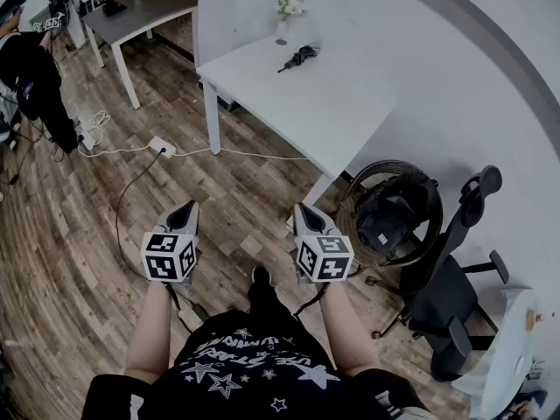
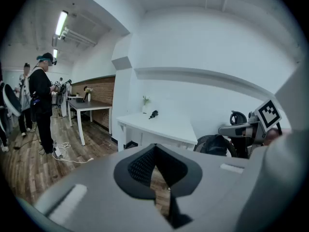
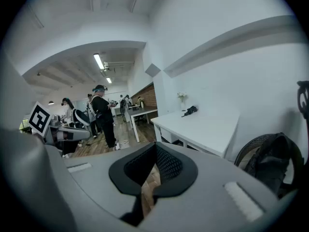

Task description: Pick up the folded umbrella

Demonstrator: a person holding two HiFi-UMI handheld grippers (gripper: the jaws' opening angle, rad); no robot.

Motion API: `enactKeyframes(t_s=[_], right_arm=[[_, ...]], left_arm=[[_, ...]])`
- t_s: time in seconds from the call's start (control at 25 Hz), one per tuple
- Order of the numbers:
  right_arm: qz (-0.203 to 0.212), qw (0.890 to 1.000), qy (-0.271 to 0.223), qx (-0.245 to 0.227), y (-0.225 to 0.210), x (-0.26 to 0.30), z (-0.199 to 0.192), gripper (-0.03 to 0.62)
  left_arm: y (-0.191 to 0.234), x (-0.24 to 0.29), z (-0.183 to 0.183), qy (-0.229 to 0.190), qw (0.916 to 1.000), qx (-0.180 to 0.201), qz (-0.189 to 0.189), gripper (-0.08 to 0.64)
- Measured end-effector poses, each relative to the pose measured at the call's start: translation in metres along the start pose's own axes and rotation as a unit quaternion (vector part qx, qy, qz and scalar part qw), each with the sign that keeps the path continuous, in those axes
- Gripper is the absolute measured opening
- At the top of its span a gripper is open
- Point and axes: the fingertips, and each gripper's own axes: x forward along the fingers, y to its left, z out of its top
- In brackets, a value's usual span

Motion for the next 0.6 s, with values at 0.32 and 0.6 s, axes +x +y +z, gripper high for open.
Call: enactKeyframes(t_s=[0.32, 0.6], right_arm=[[0.009, 1.0, 0.001, -0.005, 0.013, 0.002, -0.004, 0.017], [0.003, 1.0, 0.012, -0.004, 0.018, 0.002, -0.013, 0.016]], left_arm=[[0.0, -0.004, 0.003, -0.01, 0.9999, 0.005, 0.0, 0.003], [0.008, -0.013, -0.005, -0.006, 1.0, -0.005, 0.002, 0.003]])
